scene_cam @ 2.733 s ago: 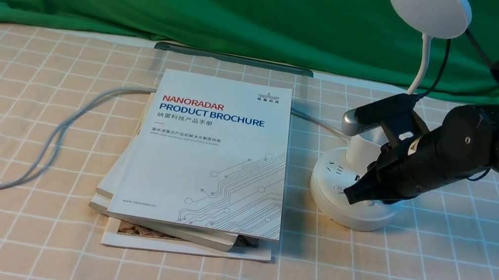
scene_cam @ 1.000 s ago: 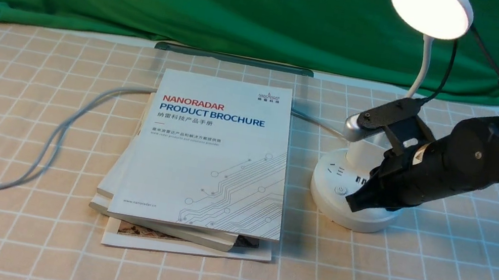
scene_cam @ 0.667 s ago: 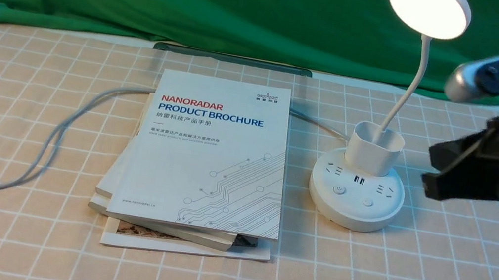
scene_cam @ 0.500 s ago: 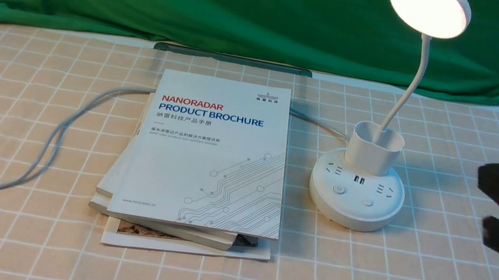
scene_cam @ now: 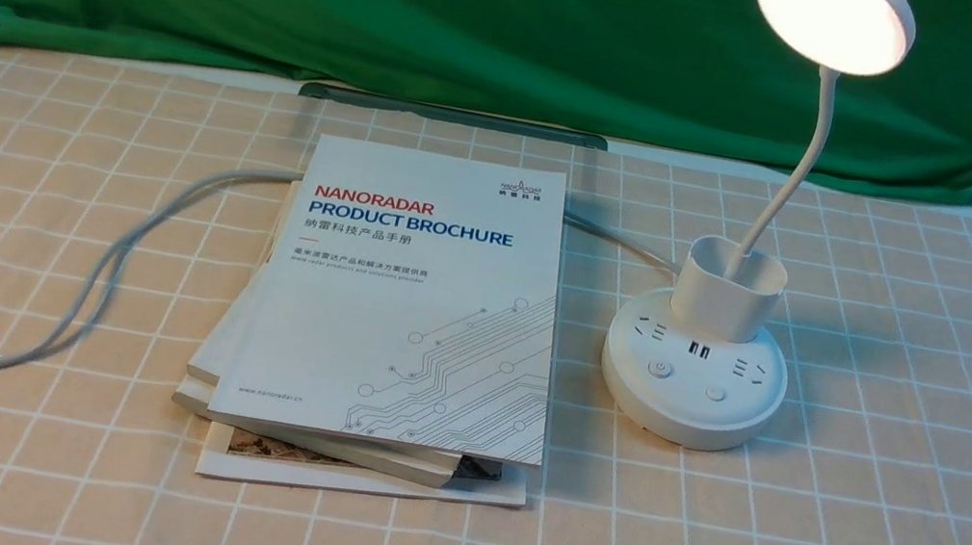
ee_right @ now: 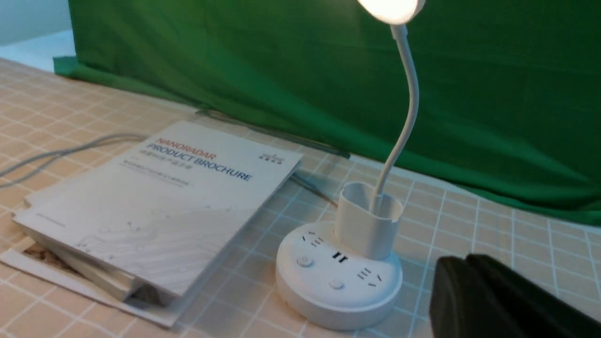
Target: Turn on the table lamp on the light coffee tablecloth with your hand.
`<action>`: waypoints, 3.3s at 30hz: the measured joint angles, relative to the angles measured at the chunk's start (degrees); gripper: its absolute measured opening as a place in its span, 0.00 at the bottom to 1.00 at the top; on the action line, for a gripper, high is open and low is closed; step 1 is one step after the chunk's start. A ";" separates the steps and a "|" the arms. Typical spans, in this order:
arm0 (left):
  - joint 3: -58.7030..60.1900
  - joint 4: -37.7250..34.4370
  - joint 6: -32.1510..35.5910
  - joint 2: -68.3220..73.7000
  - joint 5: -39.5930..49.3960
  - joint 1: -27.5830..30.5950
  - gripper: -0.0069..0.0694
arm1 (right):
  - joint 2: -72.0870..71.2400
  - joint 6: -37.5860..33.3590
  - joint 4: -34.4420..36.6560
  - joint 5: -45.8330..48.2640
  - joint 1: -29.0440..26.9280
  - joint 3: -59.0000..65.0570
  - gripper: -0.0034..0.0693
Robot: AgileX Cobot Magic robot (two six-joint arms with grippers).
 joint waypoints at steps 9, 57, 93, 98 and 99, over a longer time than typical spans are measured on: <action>0.00 0.00 0.00 0.00 0.00 0.00 0.12 | -1.40 0.00 0.06 -19.95 0.00 11.74 0.15; 0.00 0.00 0.00 0.00 -0.04 0.00 0.12 | -15.89 13.70 -4.51 0.50 -20.70 18.78 0.34; 0.00 0.00 0.00 0.00 -0.04 0.00 0.12 | -15.89 13.70 -4.18 0.61 -20.64 18.78 0.37; 0.00 0.00 0.00 0.00 -0.04 0.00 0.12 | -15.89 13.70 -4.18 0.61 -20.64 18.78 0.37; 0.00 0.00 0.00 0.00 -0.04 0.00 0.12 | -15.89 13.70 -4.18 0.61 -20.64 18.78 0.37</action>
